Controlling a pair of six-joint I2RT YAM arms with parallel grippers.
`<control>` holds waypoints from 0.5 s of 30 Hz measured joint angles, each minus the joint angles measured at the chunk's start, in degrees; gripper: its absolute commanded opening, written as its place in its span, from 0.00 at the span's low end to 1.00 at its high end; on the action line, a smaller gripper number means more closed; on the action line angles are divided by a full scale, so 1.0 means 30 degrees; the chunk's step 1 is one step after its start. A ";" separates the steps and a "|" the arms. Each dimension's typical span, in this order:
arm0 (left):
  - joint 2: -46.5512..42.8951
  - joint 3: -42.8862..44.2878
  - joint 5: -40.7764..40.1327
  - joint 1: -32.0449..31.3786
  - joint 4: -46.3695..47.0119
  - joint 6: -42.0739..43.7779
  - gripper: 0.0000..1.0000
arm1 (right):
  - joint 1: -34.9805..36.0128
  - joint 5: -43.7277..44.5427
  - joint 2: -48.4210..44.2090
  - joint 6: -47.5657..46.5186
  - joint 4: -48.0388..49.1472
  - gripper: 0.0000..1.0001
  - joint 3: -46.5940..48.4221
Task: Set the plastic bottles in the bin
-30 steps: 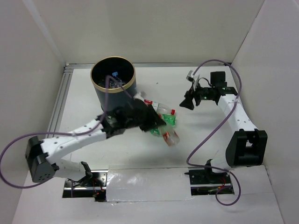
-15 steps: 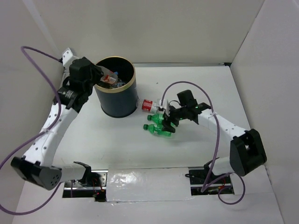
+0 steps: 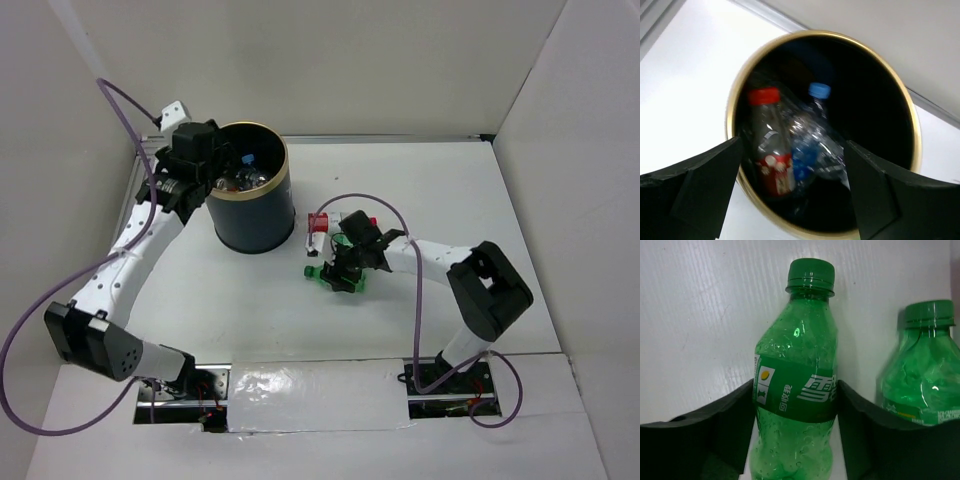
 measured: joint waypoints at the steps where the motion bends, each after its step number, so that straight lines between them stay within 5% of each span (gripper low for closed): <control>1: -0.0401 -0.0044 -0.0058 -0.0474 -0.0044 0.0459 0.94 | 0.0058 0.0058 0.0007 -0.0044 0.0007 0.40 0.0000; 5: -0.3512 -0.1530 0.0255 -0.3198 0.0772 0.1960 0.86 | -0.0036 -0.0444 -0.0168 -0.0182 -0.0954 0.15 0.0197; 10: -0.8415 -0.5894 0.1435 -0.6054 0.1923 0.1333 0.44 | -0.1217 -0.2375 -0.2550 -0.0714 -0.4896 0.12 0.3089; 12: -0.9420 -0.7708 0.1552 -0.7125 0.2200 0.0350 0.34 | -0.1698 -0.2674 -0.3439 -0.0692 -0.5450 0.11 0.5829; 15: -0.9238 -1.0207 0.2200 -0.8444 0.2470 -0.1304 0.32 | -0.2535 -0.2703 -0.4291 -0.0401 -0.4561 0.11 0.9755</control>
